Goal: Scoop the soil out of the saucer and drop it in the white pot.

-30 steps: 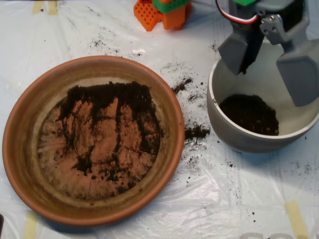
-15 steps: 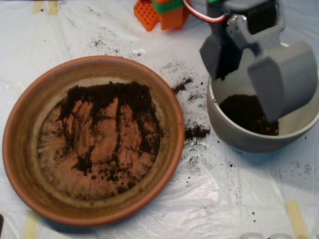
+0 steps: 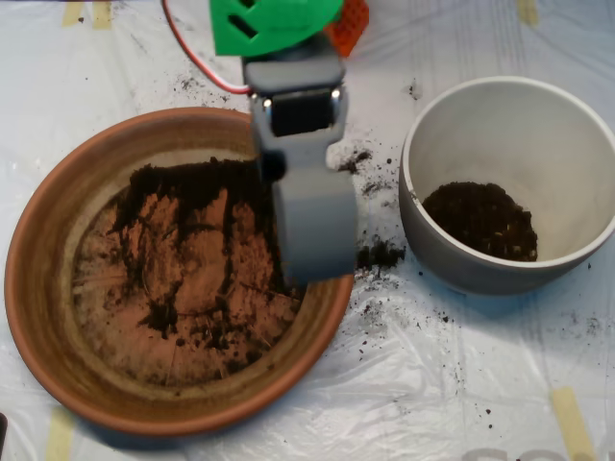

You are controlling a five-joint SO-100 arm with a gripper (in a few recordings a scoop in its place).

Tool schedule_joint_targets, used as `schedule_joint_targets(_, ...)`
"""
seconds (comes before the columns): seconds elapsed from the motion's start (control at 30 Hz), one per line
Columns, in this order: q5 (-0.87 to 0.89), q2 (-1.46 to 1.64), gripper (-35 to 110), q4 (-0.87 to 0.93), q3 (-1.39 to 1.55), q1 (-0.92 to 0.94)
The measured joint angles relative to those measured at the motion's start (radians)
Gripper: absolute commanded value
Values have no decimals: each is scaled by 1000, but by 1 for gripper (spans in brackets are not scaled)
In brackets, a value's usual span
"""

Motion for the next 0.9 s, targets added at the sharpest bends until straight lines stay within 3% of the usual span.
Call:
schedule_joint_targets(0.43, -241, 103, 45, -351, 669, 117)
schedule_joint_targets(0.9, -374, 49, 47, -514, 784, 141)
